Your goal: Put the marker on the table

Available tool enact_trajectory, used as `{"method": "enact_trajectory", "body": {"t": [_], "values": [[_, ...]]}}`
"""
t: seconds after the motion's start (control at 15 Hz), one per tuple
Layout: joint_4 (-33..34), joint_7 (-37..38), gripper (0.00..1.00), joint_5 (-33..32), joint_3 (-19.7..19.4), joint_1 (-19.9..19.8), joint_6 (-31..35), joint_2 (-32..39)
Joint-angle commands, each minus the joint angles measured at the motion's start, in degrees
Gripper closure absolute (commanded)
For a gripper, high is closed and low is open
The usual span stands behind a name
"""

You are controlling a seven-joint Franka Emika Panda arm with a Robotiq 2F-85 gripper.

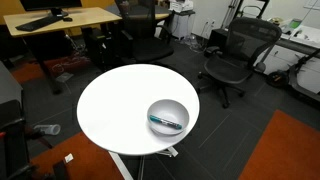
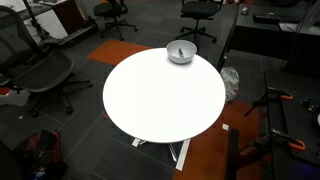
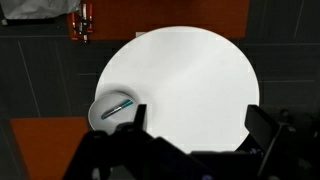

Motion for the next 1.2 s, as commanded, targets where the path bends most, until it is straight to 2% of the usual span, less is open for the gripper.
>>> {"method": "enact_trajectory", "body": {"t": [0.0, 0.4, 1.13], "values": [[0.1, -0.2, 0.00, 0.2, 0.3, -0.4, -0.1, 0.1], [0.2, -0.3, 0.00, 0.3, 0.2, -0.5, 0.1, 0.4], [0.2, 4.4, 0.00, 5.9, -3.0, -3.3, 10.8, 7.4]]}}
